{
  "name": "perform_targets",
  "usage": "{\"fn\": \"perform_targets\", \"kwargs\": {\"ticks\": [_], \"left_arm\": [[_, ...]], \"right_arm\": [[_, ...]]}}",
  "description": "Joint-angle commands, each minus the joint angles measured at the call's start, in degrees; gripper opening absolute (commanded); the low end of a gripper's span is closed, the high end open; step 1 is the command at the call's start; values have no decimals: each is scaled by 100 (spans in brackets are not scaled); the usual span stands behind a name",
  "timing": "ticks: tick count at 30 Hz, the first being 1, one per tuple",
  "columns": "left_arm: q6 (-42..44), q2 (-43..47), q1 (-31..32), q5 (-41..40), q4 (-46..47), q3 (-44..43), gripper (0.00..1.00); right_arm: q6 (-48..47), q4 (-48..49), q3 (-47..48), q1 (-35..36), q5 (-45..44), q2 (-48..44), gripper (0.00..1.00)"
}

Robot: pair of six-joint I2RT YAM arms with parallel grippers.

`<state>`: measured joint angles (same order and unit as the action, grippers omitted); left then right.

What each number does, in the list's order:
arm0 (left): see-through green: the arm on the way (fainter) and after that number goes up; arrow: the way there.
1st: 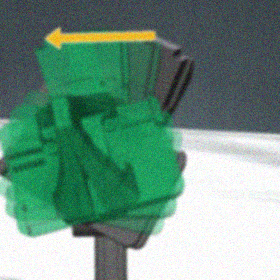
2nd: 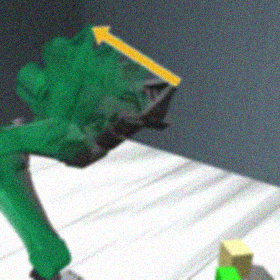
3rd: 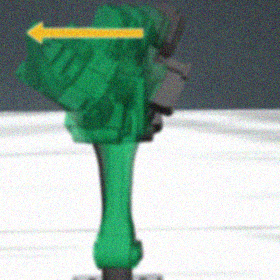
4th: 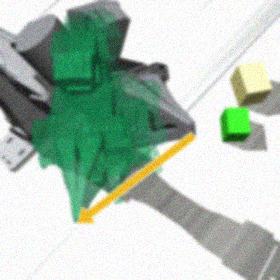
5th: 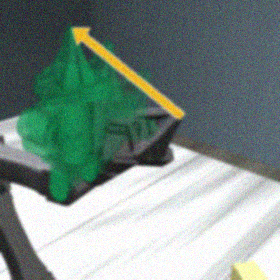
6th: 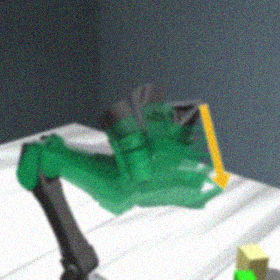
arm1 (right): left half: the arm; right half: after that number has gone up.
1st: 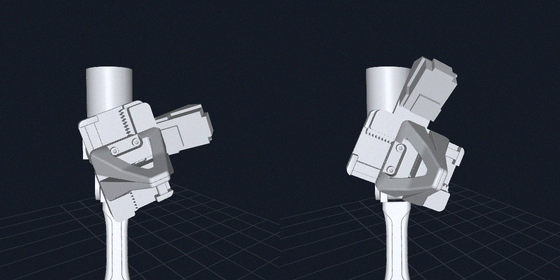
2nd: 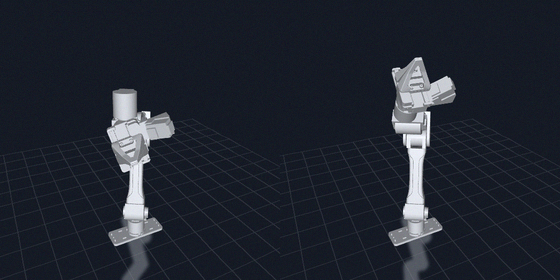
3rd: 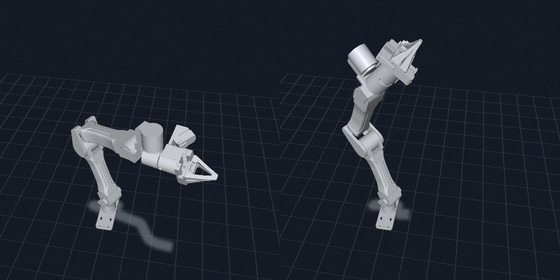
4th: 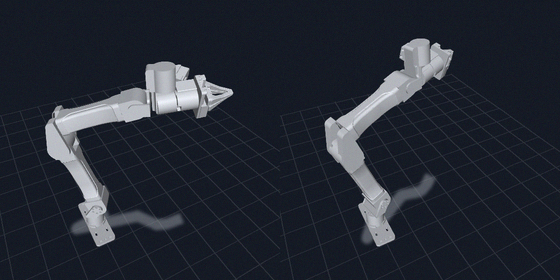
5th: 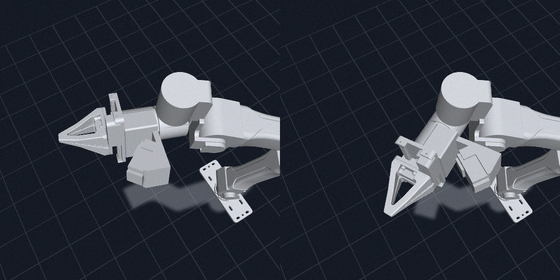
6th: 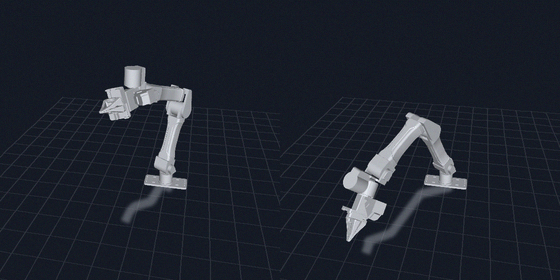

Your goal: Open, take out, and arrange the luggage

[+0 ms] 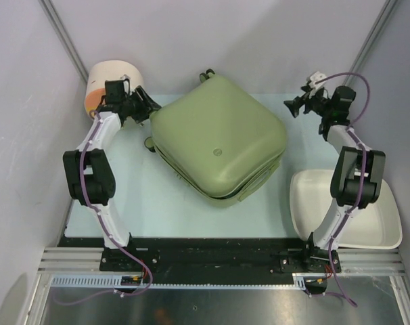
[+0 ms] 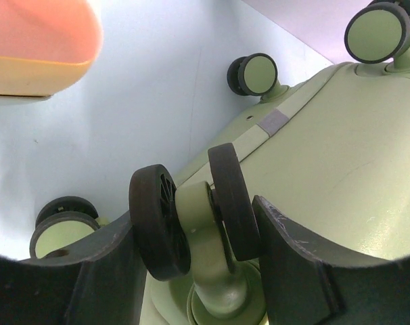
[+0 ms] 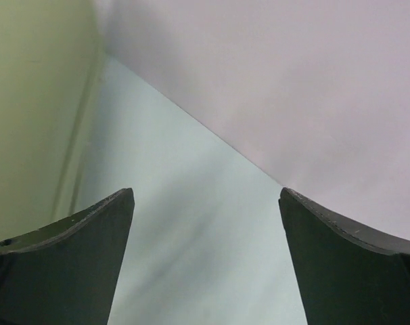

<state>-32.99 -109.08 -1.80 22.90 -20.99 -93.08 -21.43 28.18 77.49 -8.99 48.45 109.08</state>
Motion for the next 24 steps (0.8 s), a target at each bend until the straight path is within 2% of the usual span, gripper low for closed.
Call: {"fn": "perform_targets", "kwargs": {"ticks": [1, 4, 5, 6, 7, 9, 11, 12, 15, 20, 21, 23, 24], "left_arm": [[786, 738, 242, 962, 52, 394, 27], [742, 1177, 198, 927, 52, 911, 28], [716, 1283, 198, 901, 60, 1045, 32], [698, 1432, 198, 944, 60, 1177, 50], [628, 1529, 198, 962, 60, 1448, 61], [496, 1713, -4, 928, 86, 1713, 77], [443, 1960, -126, 840, 113, 1986, 86], [373, 2047, -197, 822, 130, 2065, 89], [329, 2303, -531, 944, 201, 2259, 95], [478, 2882, -1084, 1085, 236, 2627, 94], [556, 2953, -1164, 1103, 245, 2698, 94], [627, 3128, -1304, 1278, 254, 2865, 93], [680, 3190, -1314, 1314, 254, 2926, 93]], "right_arm": [[-248, -1673, 354, -348, -1038, -728, 96], [-177, -3016, 424, -401, -1092, -1194, 99], [-203, -3403, 424, -393, -961, -1544, 100], [-256, -4225, 424, -375, -899, -1695, 100], [-309, -4660, 416, -340, -689, -1862, 100], [-467, -5800, 328, -200, -539, -2319, 100], [-616, -6297, 39, -7, -494, -2810, 100], [-712, -6830, -41, 72, -450, -2952, 100], [-1039, -7562, -383, 510, -528, -3540, 100], [-1538, -8398, -963, 1381, 76, -4604, 99], [-1531, -8452, -1060, 1992, 103, -4780, 99], [-1121, -8182, -1288, 2907, -421, -5141, 99], [-944, -7684, -1524, 3408, -746, -5229, 99]]}}
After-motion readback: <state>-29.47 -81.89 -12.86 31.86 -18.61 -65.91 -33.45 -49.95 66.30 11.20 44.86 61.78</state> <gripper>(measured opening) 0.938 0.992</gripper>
